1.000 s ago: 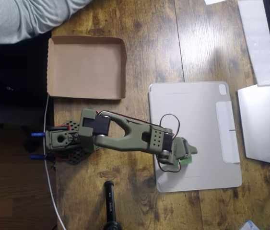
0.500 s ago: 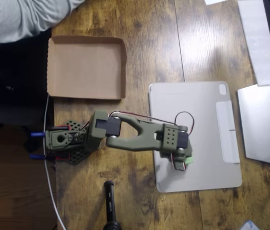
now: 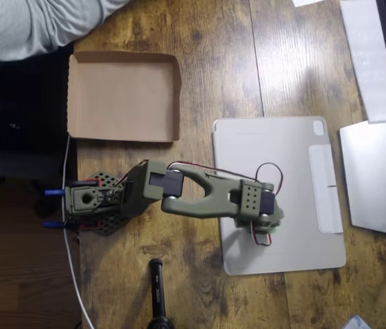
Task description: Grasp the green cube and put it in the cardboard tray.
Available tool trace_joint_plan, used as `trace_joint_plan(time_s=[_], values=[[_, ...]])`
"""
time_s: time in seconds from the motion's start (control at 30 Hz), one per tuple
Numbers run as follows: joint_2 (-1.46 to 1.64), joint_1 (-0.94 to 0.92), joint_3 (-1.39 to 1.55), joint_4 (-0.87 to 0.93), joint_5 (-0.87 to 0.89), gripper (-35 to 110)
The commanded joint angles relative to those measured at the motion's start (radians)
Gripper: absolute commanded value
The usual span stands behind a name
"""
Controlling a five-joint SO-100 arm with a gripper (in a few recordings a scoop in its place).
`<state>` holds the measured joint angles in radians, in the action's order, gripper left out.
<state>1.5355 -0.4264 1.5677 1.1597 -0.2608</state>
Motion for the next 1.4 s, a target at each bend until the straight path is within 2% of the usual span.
trace_joint_plan(time_s=[0.0,0.17,0.47,0.67,0.83,1.03,1.17,1.37], values=[[0.046,-0.02,0.017,-0.006,-0.018,9],[0.046,-0.031,0.009,-0.012,-0.017,4],[0.06,-0.018,0.012,-0.02,-0.003,2],[0.181,0.087,0.035,0.067,0.025,2],[0.408,0.304,0.1,0.261,0.075,2],[0.696,0.706,0.16,0.528,0.212,2],[0.842,0.934,0.204,0.601,0.316,2],[0.887,1.131,0.244,0.63,0.413,3]])
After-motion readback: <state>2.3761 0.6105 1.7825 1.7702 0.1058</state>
